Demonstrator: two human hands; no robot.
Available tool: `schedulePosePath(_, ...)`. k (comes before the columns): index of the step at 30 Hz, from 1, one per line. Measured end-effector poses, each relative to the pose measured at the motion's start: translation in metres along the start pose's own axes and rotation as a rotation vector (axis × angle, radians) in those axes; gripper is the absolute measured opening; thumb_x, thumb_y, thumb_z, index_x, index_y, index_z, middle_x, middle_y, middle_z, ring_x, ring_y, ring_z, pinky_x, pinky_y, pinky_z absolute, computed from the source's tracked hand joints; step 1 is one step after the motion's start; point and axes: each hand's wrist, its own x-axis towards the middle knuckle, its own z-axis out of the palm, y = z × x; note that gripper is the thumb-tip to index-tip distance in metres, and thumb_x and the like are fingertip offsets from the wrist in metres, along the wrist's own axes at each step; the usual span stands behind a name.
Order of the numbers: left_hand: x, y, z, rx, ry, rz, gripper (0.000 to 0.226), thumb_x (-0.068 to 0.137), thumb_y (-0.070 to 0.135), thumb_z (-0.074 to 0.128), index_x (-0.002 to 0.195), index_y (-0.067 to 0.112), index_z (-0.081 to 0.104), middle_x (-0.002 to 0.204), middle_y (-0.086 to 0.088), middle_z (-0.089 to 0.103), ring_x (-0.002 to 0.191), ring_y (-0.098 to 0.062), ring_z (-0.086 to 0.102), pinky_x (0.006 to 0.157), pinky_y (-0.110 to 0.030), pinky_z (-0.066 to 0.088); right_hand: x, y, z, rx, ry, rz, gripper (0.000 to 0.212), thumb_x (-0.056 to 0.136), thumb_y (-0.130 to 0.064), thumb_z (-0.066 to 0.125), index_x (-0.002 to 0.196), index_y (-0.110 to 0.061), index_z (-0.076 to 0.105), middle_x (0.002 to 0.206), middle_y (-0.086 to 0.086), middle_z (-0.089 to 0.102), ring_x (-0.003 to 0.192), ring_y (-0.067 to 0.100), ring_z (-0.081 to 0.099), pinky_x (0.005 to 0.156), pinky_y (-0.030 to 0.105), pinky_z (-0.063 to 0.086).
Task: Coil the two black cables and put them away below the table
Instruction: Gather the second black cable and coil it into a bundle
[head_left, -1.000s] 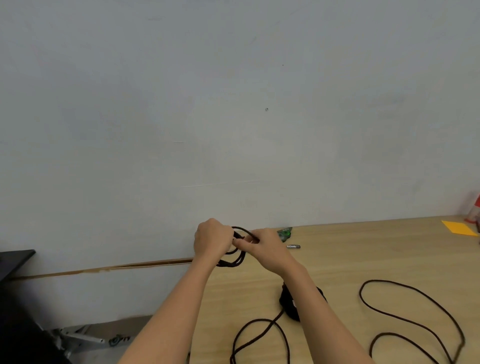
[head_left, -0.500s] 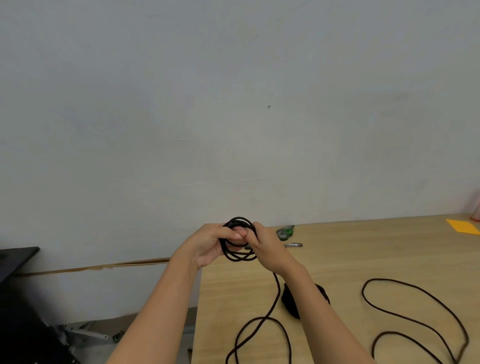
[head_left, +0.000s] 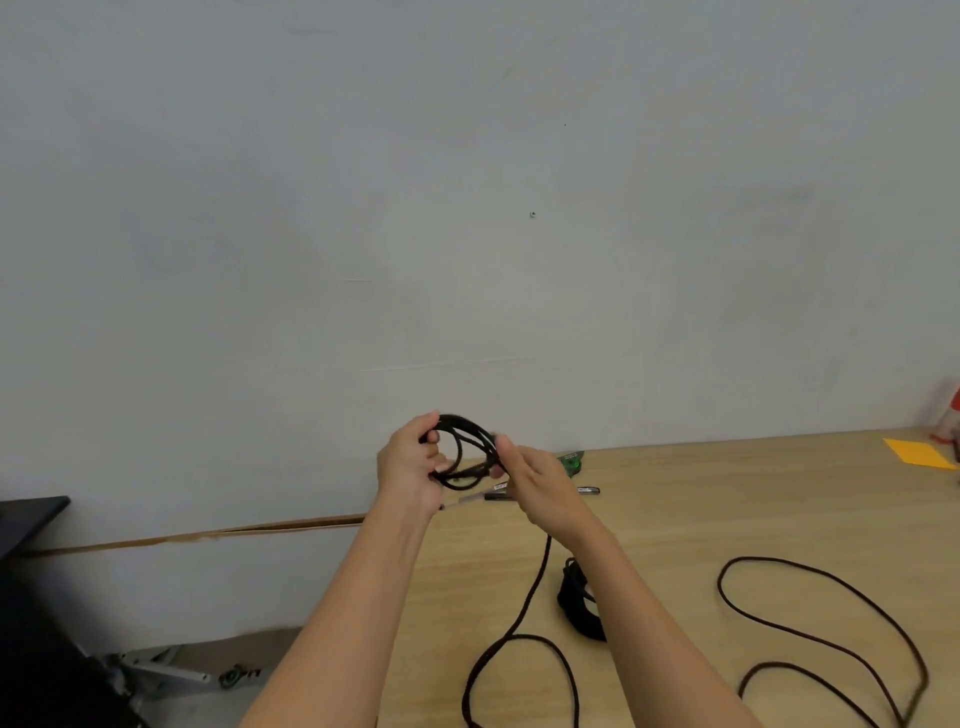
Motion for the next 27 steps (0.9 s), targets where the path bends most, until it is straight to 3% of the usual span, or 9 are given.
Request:
schedulePosePath(5,0.004,0.002,0.007,0.185,0.335,0.347,0.026,0.082,0.005,0.059,0.057,0.006,0.052,0.054,-0.004,0.047,0.024,-0.007,0.04,0.048,-0.026,0.041,-0.009,0.004,0.006,-0.173,-0.202,0.135,0.029,0.1,-0.027,0.042,0.09,-0.008,0.061,0.063,-0.003,0.042,0.054,0.01,0.036,0.051,0.022,0.031)
schedulePosePath(8,0.012,0.005,0.003,0.271,0.389,0.496,0.031,0.084,0.01,0.057,0.054,0.007,0.052,0.036,0.003,0.049,0.035,-0.013,0.051,0.052,-0.028,0.047,-0.015,0.001,0.005,-0.201,-0.267,0.301,0.024,0.101,-0.025,0.04,0.111,-0.012,0.058,0.068,-0.001,0.043,0.053,0.01,0.037,0.044,0.02,0.031)
schedulePosePath(11,0.013,-0.005,0.0,0.483,0.333,0.682,0.036,0.088,0.014,0.056,0.054,0.003,0.054,0.033,0.004,0.049,0.035,-0.009,0.051,0.052,-0.025,0.05,-0.015,-0.005,0.008,-0.539,-0.294,0.251,0.025,0.1,-0.018,0.042,0.115,-0.011,0.061,0.088,0.007,0.059,0.072,0.021,0.055,0.055,0.026,0.037)
schedulePosePath(14,0.014,-0.023,-0.004,0.913,0.089,0.798,0.039,0.089,0.018,0.057,0.055,-0.001,0.059,0.043,-0.003,0.055,0.037,-0.009,0.052,0.049,-0.02,0.046,-0.014,-0.022,0.015,-0.908,-0.386,0.057,0.026,0.096,-0.018,0.05,0.115,-0.005,0.063,0.109,0.014,0.065,0.099,0.03,0.062,0.069,0.033,0.042)
schedulePosePath(16,0.016,-0.031,-0.008,1.21,-0.128,0.747,0.043,0.084,0.025,0.056,0.045,0.009,0.048,0.04,-0.001,0.046,0.036,-0.009,0.041,0.044,-0.015,0.035,-0.013,-0.036,0.013,-0.941,-0.394,-0.057,0.025,0.092,-0.017,0.056,0.112,-0.005,0.065,0.11,0.014,0.064,0.099,0.031,0.062,0.07,0.034,0.044)
schedulePosePath(18,0.013,-0.033,-0.009,1.383,-0.264,0.602,0.038,0.075,0.016,0.049,0.043,0.016,0.028,0.039,0.003,0.027,0.04,-0.008,0.021,0.039,-0.019,0.018,-0.011,-0.049,0.006,-0.888,-0.378,-0.129,0.023,0.085,-0.017,0.065,0.105,-0.007,0.07,0.105,0.012,0.066,0.094,0.029,0.063,0.068,0.032,0.044)
schedulePosePath(21,0.009,-0.029,-0.008,1.226,-0.325,0.26,0.041,0.074,-0.009,0.044,0.042,0.013,0.03,0.03,0.007,0.031,0.03,-0.006,0.026,0.035,-0.017,0.019,-0.007,-0.052,-0.008,-0.674,-0.361,-0.132,0.015,0.075,-0.016,0.074,0.088,-0.01,0.077,0.081,0.01,0.071,0.067,0.015,0.059,0.057,0.027,0.043)
schedulePosePath(24,-0.003,-0.024,-0.006,1.082,-0.39,0.09,0.041,0.077,-0.004,0.042,0.038,0.009,0.046,0.032,-0.004,0.045,0.029,-0.014,0.043,0.038,-0.018,0.032,-0.007,-0.046,-0.012,-0.399,-0.253,-0.091,0.004,0.069,-0.016,0.079,0.072,-0.013,0.078,0.059,0.001,0.067,0.049,0.004,0.046,0.052,0.021,0.037)
schedulePosePath(27,-0.006,-0.02,-0.007,0.885,-0.461,-0.038,0.054,0.092,0.014,0.042,0.039,0.013,0.046,0.036,-0.002,0.04,0.029,-0.011,0.029,0.036,-0.017,0.024,-0.005,-0.045,-0.013,-0.318,-0.117,-0.059,0.016,0.062,-0.021,0.085,0.066,-0.01,0.074,0.058,0.002,0.066,0.051,0.006,0.051,0.054,0.022,0.041)
